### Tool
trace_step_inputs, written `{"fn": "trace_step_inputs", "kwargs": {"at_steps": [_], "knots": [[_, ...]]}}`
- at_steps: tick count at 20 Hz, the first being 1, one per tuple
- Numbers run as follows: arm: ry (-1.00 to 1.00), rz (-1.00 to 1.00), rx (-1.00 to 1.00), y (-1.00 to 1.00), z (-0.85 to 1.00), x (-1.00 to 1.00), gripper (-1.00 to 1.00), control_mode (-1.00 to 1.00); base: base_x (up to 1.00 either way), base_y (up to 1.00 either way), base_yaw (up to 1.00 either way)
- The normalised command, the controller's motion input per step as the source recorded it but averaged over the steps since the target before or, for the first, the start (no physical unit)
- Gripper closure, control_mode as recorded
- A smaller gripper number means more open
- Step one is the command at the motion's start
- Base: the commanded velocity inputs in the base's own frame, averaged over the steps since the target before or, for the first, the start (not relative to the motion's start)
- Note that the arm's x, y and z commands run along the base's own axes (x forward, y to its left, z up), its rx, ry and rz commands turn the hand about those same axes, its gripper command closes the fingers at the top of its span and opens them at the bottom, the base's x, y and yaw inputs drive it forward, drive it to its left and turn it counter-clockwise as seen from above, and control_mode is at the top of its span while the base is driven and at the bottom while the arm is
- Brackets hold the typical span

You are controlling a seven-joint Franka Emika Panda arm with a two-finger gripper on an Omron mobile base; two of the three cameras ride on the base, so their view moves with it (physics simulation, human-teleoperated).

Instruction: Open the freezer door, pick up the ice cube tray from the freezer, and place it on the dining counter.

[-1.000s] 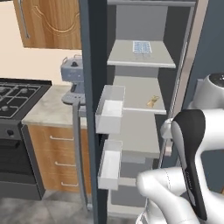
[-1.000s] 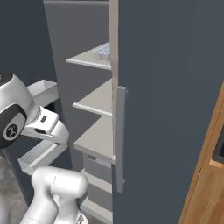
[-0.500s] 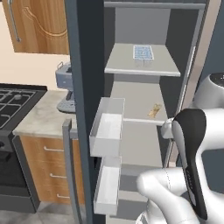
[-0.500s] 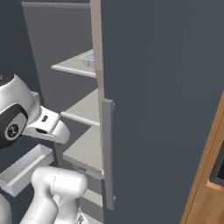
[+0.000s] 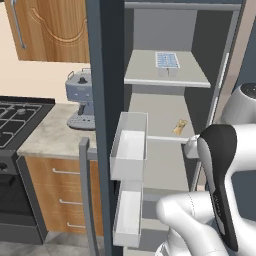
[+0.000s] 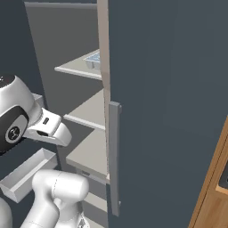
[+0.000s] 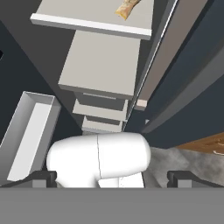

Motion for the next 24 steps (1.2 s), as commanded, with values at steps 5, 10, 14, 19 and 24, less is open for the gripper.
{"fn": "trace_step_inputs", "kwargs": {"at_steps": [5,10,14,19,24], "knots": [[0.00,0.00,0.00,0.00,0.00,0.00,-1.00,1.00,0.25,0.50,0.00],[0.00,0.00,0.00,0.00,0.00,0.00,-1.00,1.00,0.28,0.23,-0.01],[0.00,0.00,0.00,0.00,0.00,0.00,-1.00,1.00,0.17,0.08,0.00],[0.00,0.00,0.00,0.00,0.00,0.00,-1.00,-1.00,0.00,0.00,0.00],[0.00,0.04,0.00,0.00,0.06,0.00,-1.00,-1.00,0.00,0.00,0.00]]}}
